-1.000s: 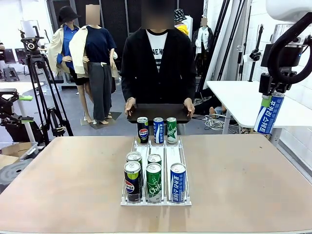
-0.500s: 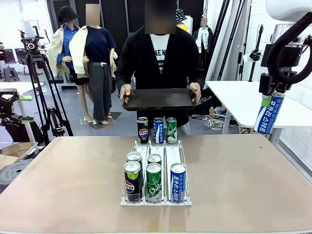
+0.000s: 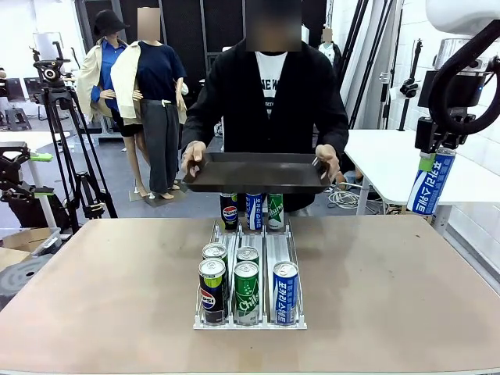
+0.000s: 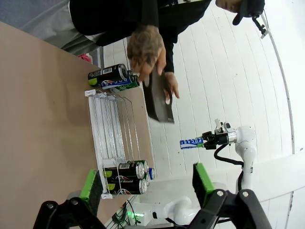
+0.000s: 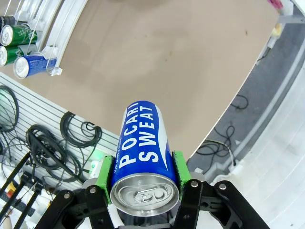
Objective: Retrieve and hand over the desired beverage to the person.
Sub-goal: Place the picked can on the Handle tray extended by the person.
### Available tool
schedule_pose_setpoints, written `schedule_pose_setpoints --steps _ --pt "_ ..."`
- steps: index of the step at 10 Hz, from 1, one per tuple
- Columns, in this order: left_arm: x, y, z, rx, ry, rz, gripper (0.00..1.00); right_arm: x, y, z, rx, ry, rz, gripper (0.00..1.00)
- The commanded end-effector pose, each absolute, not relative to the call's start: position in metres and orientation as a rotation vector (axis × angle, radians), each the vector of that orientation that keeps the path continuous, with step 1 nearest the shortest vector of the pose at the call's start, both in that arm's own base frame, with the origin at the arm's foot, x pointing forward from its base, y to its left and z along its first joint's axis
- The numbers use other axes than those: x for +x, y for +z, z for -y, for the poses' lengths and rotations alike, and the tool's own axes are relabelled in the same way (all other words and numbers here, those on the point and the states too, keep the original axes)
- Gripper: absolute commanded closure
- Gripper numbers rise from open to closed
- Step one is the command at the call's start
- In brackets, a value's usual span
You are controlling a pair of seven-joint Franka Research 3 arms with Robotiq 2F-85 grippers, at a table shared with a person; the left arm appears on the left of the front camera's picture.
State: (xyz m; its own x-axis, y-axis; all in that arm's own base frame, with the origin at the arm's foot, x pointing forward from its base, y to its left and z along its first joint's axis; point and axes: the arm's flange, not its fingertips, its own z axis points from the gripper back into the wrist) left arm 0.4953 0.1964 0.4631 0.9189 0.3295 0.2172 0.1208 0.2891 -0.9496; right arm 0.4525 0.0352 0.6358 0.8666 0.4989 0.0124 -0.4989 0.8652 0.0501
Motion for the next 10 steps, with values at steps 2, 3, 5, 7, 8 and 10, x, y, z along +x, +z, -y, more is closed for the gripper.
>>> schedule_pose_setpoints --steps 2,3,5,7,8,10 --pt "0.495 0.465 -0.196 -1.28 0.145 0.41 0.0 0.452 0.638 -0.036 0.049 0.52 0.003 0.89" --pt "0.495 0.465 -0.196 -1.28 0.145 0.41 0.0 0.452 0.638 -0.036 0.049 0.52 0.003 0.89" --pt "0.495 0.465 -0.196 -1.28 0.145 0.41 0.0 0.452 0.638 -0.036 0.049 0.52 0.003 0.89" --pt "0.495 0.465 -0.196 -1.28 0.145 0.41 0.0 0.452 0.636 -0.035 0.052 0.523 -0.001 0.89" --pt "0.495 0.465 -0.196 -1.28 0.145 0.41 0.0 0.458 0.637 -0.036 0.064 0.508 -0.013 0.89" --pt "0.495 0.465 -0.196 -1.28 0.145 0.41 0.0 0.459 0.649 -0.041 0.072 0.524 -0.011 0.89"
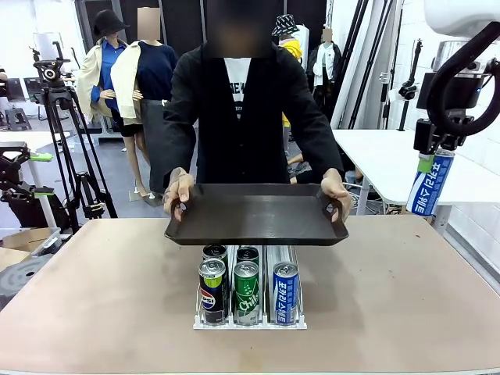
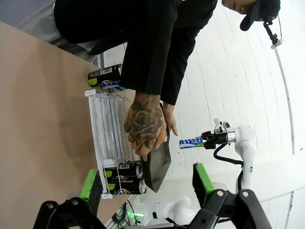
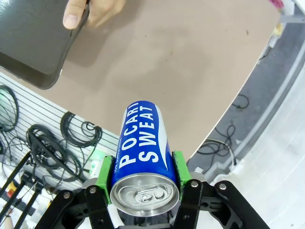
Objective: Retrieve and hand over the desired beverage to the person.
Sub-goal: Place the picked can on the Handle tray extended by the person.
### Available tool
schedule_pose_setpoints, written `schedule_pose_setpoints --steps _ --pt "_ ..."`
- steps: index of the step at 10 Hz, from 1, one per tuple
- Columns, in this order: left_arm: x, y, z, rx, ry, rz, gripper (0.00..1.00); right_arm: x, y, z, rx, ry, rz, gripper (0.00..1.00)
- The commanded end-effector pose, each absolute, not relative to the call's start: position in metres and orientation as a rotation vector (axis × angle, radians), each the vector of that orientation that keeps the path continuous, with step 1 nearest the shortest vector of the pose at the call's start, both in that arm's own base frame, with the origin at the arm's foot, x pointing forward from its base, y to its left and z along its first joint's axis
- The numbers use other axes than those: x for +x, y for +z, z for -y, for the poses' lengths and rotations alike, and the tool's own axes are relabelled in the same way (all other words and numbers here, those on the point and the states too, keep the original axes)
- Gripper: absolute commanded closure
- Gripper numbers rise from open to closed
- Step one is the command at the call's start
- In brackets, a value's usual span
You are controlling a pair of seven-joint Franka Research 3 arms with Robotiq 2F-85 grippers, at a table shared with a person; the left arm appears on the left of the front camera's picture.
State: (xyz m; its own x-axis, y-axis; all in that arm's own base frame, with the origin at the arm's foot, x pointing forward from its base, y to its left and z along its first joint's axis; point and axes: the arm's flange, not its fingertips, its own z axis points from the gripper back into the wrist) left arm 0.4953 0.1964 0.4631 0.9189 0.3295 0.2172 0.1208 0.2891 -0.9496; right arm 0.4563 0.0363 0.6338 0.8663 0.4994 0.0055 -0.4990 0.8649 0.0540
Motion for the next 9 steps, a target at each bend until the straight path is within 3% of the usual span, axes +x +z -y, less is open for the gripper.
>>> schedule_pose_setpoints --steps 1,9 --pt "0.495 0.465 -0.196 -1.28 0.145 0.41 0.0 0.457 0.662 -0.047 0.049 0.541 -0.005 0.89" --pt "0.495 0.465 -0.196 -1.28 0.145 0.41 0.0 0.459 0.728 -0.189 -0.072 0.776 0.037 0.89"
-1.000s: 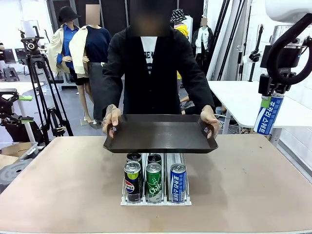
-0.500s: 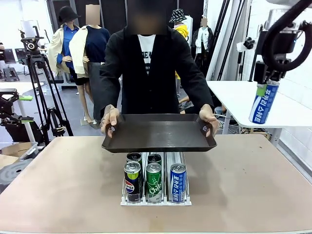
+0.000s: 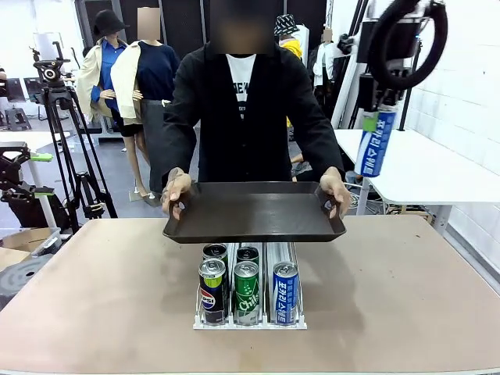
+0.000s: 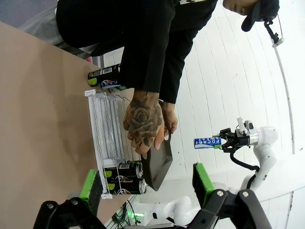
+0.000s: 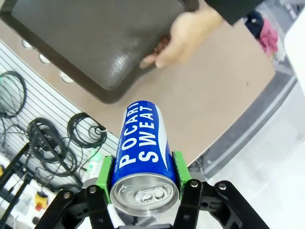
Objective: Retrieve and hand over the desired beverage to the person.
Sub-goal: Place the picked can on the Handle tray extended by the person.
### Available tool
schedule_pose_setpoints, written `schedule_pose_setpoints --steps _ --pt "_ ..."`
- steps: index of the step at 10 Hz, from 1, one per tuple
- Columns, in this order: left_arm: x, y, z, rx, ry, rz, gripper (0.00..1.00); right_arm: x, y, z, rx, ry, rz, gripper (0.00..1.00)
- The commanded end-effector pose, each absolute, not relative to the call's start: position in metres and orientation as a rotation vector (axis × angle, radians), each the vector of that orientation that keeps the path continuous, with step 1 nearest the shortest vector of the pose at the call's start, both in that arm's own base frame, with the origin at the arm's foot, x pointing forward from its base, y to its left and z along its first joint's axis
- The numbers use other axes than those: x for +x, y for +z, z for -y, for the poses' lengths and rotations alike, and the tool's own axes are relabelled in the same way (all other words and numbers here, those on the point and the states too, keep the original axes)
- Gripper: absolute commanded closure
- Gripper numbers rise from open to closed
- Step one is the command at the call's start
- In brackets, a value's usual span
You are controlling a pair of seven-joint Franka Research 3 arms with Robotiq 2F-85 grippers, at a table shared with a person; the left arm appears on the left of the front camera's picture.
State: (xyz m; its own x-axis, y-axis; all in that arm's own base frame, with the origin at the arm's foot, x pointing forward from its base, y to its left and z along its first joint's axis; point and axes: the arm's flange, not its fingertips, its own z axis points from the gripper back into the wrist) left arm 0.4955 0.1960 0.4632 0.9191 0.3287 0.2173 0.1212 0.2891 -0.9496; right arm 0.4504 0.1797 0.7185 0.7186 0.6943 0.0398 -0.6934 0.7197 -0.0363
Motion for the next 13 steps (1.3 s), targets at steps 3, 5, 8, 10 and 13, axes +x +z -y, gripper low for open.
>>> schedule_pose_setpoints --steps 3,5,8,10,13 --pt "0.495 0.465 -0.196 -1.28 0.145 0.41 0.0 0.47 0.727 -0.242 -0.094 0.857 0.03 0.89" --pt "0.495 0.465 -0.196 -1.28 0.145 0.41 0.0 0.479 0.724 -0.272 -0.098 0.913 0.019 0.89" --pt "0.495 0.465 -0.196 -1.28 0.145 0.41 0.0 0.502 0.7 -0.307 -0.07 0.978 -0.012 0.89" --pt "0.495 0.465 -0.196 -1.28 0.145 0.41 0.0 0.51 0.685 -0.326 -0.072 1.016 0.002 0.89" --pt "0.495 0.465 -0.196 -1.28 0.145 0.41 0.0 0.527 0.667 -0.339 -0.059 1.047 0.013 0.89"
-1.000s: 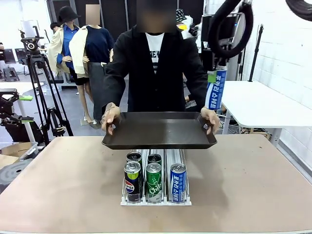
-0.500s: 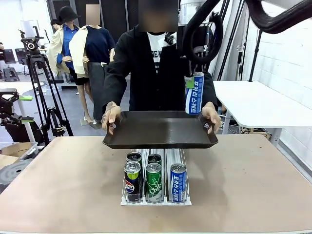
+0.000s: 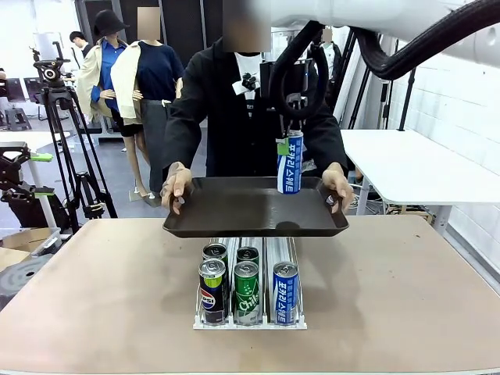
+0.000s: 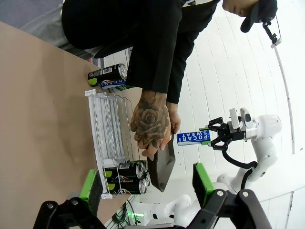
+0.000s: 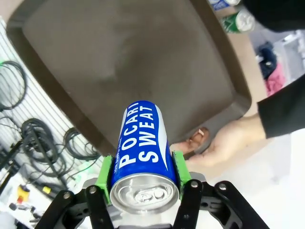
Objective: Retrieve and hand over the desired beverage to the person.
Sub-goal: Place the picked can on the Handle tray extended by the person.
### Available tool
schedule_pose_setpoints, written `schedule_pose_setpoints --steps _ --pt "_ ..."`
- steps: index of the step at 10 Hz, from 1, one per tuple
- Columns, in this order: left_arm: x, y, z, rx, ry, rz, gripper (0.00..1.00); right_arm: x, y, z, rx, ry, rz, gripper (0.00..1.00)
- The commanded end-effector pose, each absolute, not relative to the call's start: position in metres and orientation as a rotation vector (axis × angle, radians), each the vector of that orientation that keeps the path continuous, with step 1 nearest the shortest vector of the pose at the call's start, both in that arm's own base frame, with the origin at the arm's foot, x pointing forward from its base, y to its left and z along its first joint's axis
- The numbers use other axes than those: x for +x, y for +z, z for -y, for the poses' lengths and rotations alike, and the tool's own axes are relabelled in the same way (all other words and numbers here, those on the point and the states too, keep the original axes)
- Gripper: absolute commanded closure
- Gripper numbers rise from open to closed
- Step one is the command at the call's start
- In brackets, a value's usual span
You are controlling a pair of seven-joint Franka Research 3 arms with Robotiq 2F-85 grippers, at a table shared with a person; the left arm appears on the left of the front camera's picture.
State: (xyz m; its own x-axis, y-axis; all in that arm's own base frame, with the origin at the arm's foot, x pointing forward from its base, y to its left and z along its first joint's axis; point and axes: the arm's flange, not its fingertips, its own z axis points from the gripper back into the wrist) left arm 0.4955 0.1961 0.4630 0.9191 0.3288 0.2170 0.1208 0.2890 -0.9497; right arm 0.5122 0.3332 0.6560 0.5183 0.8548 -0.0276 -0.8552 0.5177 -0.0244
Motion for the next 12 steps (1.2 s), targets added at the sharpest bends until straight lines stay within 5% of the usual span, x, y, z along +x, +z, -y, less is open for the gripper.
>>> schedule_pose_setpoints --steps 1,12 --pt "0.495 0.465 -0.196 -1.28 0.145 0.41 0.0 0.53 0.661 -0.342 -0.052 1.055 0.013 0.89" --pt "0.495 0.465 -0.196 -1.28 0.145 0.41 0.0 0.547 0.61 -0.352 -0.009 1.08 -0.013 0.85"
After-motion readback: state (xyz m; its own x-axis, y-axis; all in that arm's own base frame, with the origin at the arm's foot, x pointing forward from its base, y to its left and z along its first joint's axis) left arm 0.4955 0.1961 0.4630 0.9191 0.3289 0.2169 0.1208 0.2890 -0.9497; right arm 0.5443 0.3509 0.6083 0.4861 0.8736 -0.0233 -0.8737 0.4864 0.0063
